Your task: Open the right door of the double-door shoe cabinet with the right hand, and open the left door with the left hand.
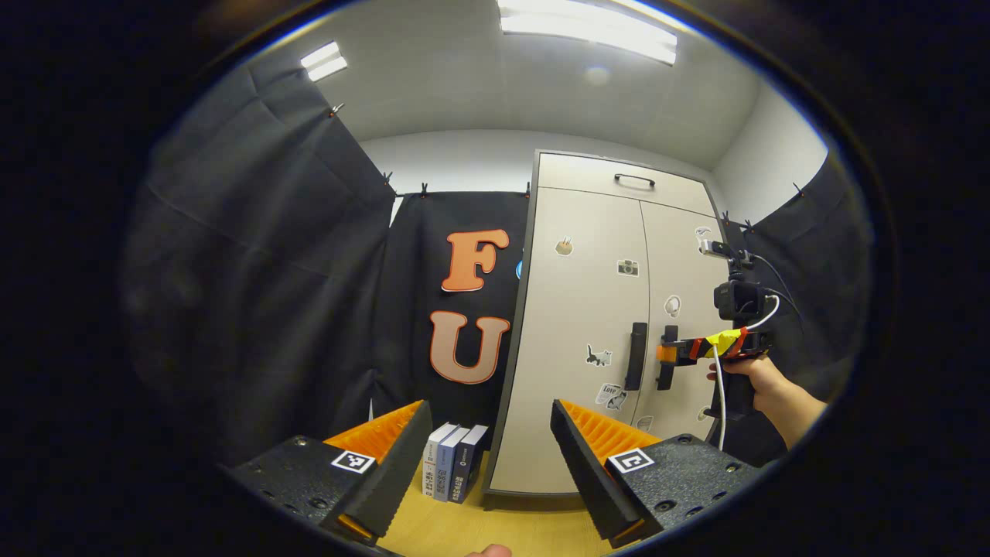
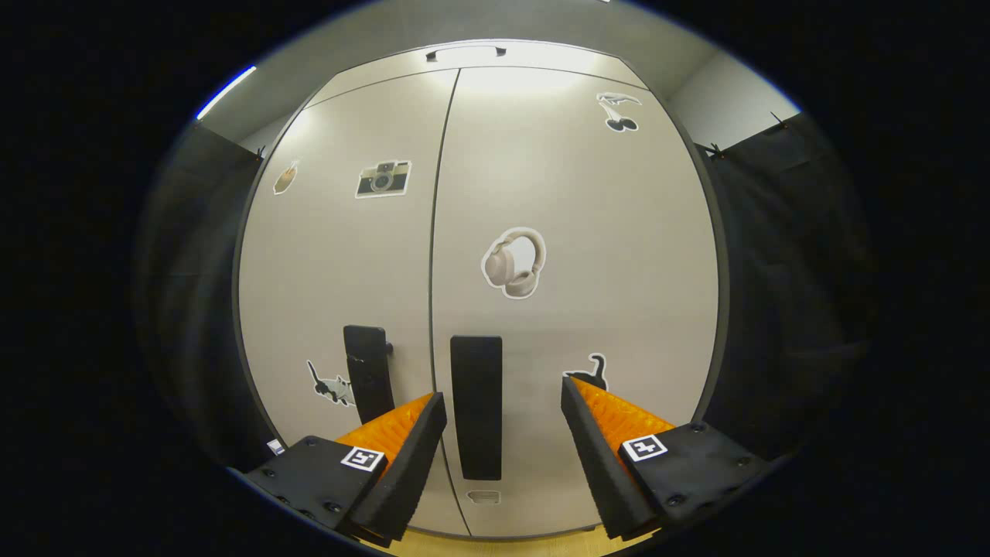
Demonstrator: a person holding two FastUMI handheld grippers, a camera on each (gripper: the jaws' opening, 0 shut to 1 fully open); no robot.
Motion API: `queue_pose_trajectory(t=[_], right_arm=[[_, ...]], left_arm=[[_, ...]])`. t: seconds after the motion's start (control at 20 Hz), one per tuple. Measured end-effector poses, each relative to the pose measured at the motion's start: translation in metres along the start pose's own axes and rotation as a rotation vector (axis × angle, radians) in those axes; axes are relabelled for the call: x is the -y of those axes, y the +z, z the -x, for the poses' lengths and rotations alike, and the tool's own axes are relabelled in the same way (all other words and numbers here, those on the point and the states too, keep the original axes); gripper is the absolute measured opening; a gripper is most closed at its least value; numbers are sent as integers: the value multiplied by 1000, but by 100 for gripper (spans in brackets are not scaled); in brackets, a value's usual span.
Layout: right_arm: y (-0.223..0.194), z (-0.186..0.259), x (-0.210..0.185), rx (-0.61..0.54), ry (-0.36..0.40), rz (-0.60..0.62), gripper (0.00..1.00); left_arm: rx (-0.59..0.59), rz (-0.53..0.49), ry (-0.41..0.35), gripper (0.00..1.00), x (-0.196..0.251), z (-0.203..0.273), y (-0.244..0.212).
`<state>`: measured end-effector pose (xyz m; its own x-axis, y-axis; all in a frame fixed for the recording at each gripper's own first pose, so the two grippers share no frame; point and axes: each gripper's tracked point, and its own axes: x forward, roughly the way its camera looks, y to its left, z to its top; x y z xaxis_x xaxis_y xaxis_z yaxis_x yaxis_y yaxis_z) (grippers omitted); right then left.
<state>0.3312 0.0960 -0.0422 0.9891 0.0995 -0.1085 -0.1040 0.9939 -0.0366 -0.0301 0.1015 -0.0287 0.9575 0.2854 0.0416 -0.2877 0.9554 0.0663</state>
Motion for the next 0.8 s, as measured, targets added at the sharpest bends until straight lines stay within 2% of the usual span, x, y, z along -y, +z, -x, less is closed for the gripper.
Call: queue_pose_trajectory(t=[0.2,0.25,0.35,0.5,0.55,0.6,0.65,0.75,0.8], right_arm=[[-9,-17,5,-15,-12,3,96],[-7,-18,5,-7,-17,1,87],[-4,-15,5,6,-21,7,88],[-5,-17,3,24,-15,31,85],[-4,-17,2,28,-11,30,84],[-4,-17,1,27,-11,29,80],[-5,-18,-2,23,-8,23,79],[-6,-17,-7,29,-7,22,70],[-6,-17,-12,39,-6,27,60]], left_arm=[[6,-10,14,94,-2,-6,-1],[6,-7,15,94,-1,-8,-2],[4,1,16,94,0,-11,-4],[1,-2,10,94,2,-15,-5],[4,-3,5,92,4,-15,-5],[7,-4,4,94,4,-16,-5],[8,-5,2,94,4,-16,-4],[7,-7,-4,94,5,-16,-4],[6,-12,-4,94,4,-16,-4]])
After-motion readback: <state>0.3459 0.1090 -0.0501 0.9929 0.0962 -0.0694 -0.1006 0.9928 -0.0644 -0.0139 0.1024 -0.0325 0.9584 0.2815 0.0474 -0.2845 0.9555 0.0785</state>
